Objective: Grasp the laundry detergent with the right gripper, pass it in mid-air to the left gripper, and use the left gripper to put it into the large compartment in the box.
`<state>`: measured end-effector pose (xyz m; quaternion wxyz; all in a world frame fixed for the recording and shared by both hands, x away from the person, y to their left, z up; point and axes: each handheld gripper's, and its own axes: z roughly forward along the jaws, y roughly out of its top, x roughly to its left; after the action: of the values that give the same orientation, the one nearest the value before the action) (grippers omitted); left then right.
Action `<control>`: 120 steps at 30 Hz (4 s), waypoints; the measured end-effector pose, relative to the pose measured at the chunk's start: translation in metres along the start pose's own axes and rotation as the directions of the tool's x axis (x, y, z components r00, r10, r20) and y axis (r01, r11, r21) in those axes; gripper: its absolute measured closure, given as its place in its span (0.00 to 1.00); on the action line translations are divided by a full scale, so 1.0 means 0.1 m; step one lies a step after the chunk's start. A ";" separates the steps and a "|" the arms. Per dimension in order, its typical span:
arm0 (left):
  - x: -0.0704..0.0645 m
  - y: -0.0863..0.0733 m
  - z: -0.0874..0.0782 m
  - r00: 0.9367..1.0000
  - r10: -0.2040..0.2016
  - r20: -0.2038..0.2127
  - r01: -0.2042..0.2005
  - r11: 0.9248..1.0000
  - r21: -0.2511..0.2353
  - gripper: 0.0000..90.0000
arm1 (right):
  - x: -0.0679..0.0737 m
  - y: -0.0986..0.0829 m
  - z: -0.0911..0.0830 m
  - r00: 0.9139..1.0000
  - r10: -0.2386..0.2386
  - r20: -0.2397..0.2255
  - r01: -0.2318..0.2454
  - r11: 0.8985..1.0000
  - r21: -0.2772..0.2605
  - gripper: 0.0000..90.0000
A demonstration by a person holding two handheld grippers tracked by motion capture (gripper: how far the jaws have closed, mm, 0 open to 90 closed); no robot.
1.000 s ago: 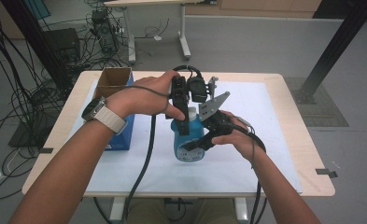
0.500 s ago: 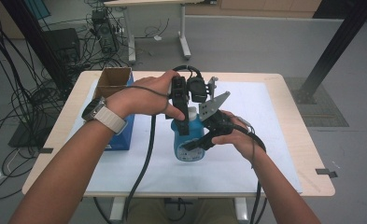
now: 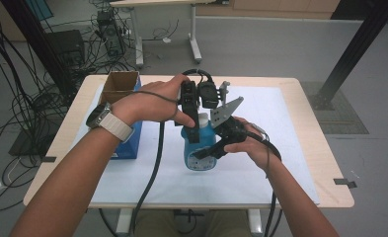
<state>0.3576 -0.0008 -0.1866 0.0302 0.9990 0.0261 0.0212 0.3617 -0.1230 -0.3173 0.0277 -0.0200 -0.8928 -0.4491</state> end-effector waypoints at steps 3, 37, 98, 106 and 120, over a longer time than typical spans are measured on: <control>0.00 0.00 0.00 1.000 0.000 0.001 0.000 1.000 0.000 0.10 | 0.00 0.00 0.00 1.000 -0.003 -0.002 0.003 1.000 -0.001 0.49; 0.00 -0.02 0.02 1.000 -0.002 0.005 0.002 1.000 -0.004 0.10 | -0.01 -0.01 0.02 1.000 0.011 -0.010 -0.011 1.000 0.003 0.49; 0.00 0.03 0.10 1.000 0.010 0.013 -0.010 0.999 -0.031 0.10 | 0.01 0.01 0.02 0.999 0.024 -0.022 -0.024 1.000 -0.008 0.49; 0.01 0.04 0.11 1.000 0.012 0.010 -0.012 0.999 -0.049 0.10 | 0.01 0.02 0.00 0.999 0.028 -0.024 -0.028 0.999 -0.017 0.49; 0.02 0.04 0.18 1.000 0.009 0.023 -0.007 0.998 -0.067 0.11 | 0.02 0.03 -0.03 0.999 0.026 -0.025 -0.027 0.999 -0.035 0.49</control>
<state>0.3604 -0.0052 -0.2039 0.0639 0.9977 0.0211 0.0106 0.3603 -0.1234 -0.3129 0.0440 -0.0268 -0.8839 -0.4648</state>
